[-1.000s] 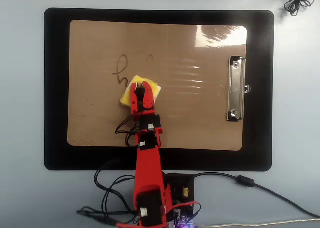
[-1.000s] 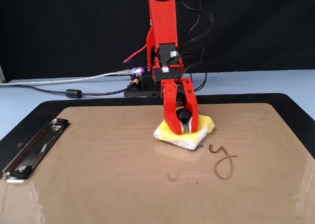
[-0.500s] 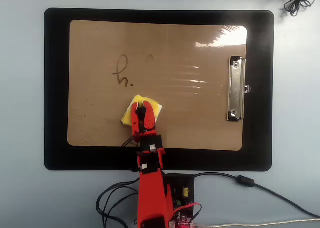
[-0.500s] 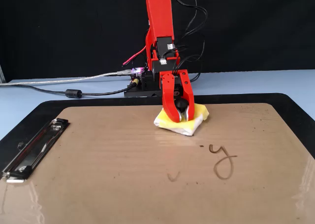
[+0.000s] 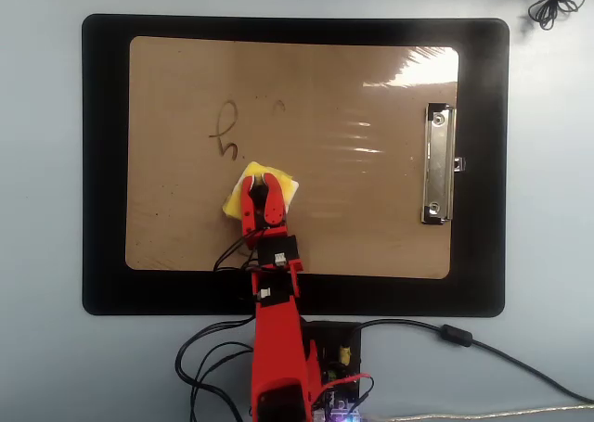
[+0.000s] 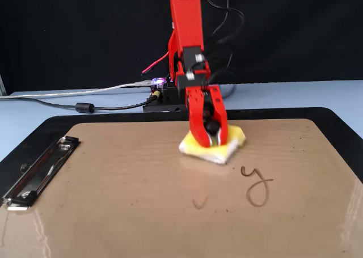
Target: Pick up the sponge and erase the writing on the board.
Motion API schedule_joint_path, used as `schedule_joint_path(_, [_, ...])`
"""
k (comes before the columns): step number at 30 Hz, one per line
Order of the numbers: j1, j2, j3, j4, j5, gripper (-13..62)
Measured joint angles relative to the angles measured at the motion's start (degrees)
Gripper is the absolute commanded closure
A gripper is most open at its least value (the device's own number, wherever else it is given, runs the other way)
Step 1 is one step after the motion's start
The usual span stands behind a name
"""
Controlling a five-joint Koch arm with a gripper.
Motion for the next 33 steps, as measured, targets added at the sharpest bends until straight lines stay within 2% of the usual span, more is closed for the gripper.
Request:
schedule_joint_path(2, [-0.18, -8.79, -10.37, 0.26, 0.09, 57.0])
schedule_joint_path(5, [-0.79, -30.67, -39.02, 0.35, 0.44, 57.0])
schedule_joint_path(7, [-2.72, -35.68, -43.95, -0.35, 0.26, 57.0])
schedule_joint_path(8, [-3.78, -34.98, -42.19, -0.26, 0.26, 57.0])
schedule_joint_path(10, [-4.66, -26.81, -31.29, -0.26, 0.26, 57.0])
schedule_joint_path(13, [-7.03, -6.86, -6.59, 1.32, -0.26, 57.0])
schedule_joint_path(14, [-7.38, -4.83, -6.24, 2.37, -0.70, 57.0])
schedule_joint_path(16, [-7.82, -9.14, -11.07, 3.25, -1.32, 57.0])
schedule_joint_path(21, [-7.56, -40.87, -54.49, 3.43, -1.41, 57.0])
schedule_joint_path(22, [-7.56, -42.19, -55.02, 3.25, -1.41, 57.0])
schedule_joint_path(24, [-7.38, -38.23, -46.76, 3.08, -1.58, 57.0])
schedule_joint_path(27, [-8.35, -17.84, -19.95, 3.08, -1.58, 57.0])
schedule_joint_path(29, [-8.35, -10.63, -13.36, 3.52, -1.67, 57.0])
schedule_joint_path(30, [-8.35, -11.07, -14.77, 4.48, -1.67, 57.0])
schedule_joint_path(32, [-7.65, -20.92, -26.63, 4.83, -1.67, 57.0])
schedule_joint_path(33, [-6.59, -29.79, -39.37, 4.92, -1.23, 57.0])
